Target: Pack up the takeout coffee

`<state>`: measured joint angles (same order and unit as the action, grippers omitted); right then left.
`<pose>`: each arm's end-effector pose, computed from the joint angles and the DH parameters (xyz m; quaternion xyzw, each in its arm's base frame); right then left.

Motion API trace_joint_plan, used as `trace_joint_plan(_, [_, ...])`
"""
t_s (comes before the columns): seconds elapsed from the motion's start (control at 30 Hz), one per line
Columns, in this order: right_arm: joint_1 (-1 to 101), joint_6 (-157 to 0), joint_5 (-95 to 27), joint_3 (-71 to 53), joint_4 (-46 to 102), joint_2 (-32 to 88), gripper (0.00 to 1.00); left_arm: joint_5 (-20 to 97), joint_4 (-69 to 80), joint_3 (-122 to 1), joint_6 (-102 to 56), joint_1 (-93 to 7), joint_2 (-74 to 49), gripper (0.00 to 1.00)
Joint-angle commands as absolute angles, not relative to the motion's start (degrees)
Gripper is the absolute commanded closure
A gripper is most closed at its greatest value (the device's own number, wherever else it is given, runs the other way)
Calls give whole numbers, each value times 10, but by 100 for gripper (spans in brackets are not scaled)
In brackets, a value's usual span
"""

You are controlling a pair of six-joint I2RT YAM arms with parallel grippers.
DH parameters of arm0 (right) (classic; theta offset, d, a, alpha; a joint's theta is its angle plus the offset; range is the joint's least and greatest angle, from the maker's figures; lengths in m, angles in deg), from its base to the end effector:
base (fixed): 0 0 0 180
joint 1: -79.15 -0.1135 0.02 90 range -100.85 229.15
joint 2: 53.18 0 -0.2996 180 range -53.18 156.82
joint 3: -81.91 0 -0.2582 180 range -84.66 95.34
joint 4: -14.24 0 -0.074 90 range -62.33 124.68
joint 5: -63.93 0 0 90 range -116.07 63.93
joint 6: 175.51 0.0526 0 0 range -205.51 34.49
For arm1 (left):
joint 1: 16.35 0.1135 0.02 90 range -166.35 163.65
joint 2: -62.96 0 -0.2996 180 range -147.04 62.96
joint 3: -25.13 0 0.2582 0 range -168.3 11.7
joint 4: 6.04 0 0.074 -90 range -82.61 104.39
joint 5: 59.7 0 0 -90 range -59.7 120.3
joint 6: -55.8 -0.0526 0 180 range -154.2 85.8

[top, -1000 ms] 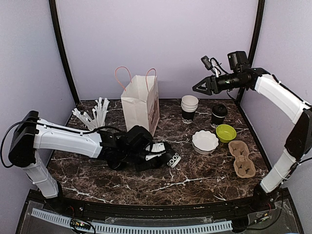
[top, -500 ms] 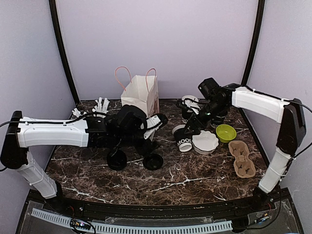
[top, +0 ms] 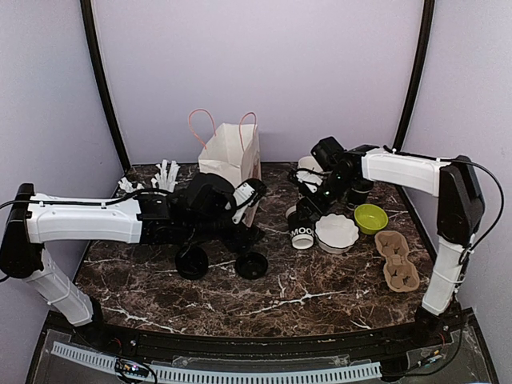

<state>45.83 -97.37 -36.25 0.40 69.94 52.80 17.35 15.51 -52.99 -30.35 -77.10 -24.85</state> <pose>0.3418 0.2358 0.2556 -0.3912 0.8867 0.1278 0.2108 0.1912 -0.3172 0.3045 0.3638 0.7876 -0.1774 0.4645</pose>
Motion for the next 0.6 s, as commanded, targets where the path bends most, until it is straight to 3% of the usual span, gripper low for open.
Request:
trace_joint_plan(0.0, [457, -991, -368, 46, 694, 540, 15, 180, 124, -524, -281, -772, -215, 26])
trace_joint_plan(0.57, [516, -1157, -510, 249, 842, 694, 31, 226, 115, -496, -282, -772, -181, 30])
